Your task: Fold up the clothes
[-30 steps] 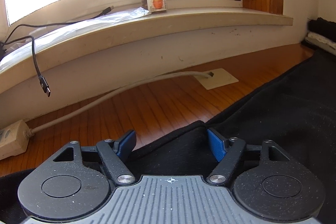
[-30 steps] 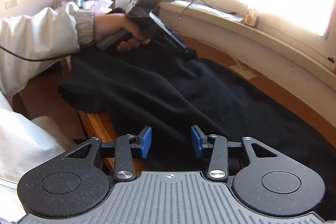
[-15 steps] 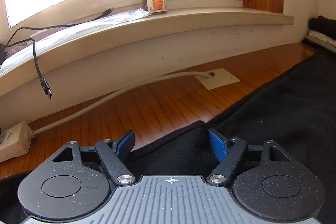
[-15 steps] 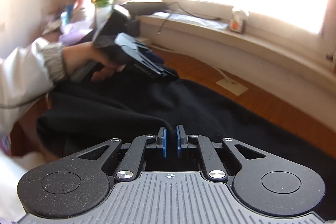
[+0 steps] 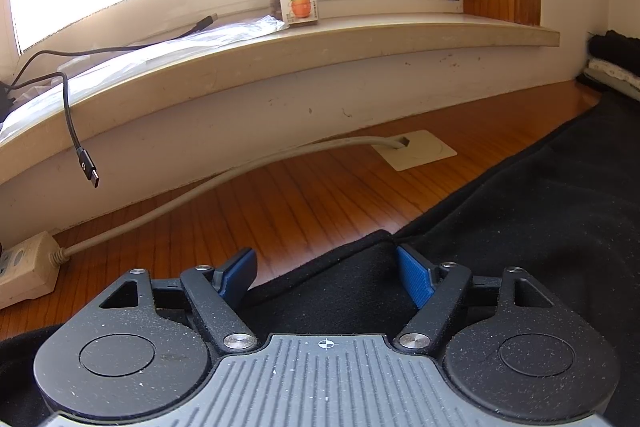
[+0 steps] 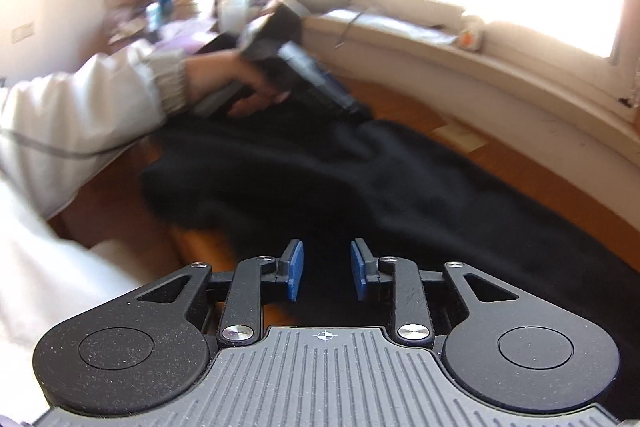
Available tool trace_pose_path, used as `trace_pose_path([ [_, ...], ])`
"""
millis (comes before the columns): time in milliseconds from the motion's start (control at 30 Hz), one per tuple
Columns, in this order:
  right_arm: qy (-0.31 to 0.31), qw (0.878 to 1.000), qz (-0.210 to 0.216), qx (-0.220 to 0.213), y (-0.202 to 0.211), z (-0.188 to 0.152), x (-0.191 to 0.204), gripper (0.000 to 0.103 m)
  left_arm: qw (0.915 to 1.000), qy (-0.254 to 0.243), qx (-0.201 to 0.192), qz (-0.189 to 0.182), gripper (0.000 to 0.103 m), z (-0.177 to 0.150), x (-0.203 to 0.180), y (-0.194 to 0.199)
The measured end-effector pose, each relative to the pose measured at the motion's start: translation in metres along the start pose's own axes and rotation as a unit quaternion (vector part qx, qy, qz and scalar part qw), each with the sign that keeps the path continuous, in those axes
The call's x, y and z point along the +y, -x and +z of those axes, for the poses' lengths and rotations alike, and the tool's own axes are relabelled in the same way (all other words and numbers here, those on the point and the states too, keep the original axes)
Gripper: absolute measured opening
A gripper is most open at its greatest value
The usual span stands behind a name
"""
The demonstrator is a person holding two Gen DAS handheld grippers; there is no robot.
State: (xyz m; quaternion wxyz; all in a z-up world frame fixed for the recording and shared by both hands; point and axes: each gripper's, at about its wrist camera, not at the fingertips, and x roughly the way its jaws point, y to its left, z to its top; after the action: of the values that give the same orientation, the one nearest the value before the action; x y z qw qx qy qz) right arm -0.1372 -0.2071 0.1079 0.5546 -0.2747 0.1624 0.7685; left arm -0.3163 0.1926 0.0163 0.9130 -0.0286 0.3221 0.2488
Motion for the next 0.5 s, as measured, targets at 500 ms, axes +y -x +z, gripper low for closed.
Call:
trace_pose_path([
  [500,0.030,0.999,0.031,0.031,-0.030,-0.004,0.018,0.027,1.0000,0.004,-0.003,-0.002,0.081,-0.001,0.002,0.001],
])
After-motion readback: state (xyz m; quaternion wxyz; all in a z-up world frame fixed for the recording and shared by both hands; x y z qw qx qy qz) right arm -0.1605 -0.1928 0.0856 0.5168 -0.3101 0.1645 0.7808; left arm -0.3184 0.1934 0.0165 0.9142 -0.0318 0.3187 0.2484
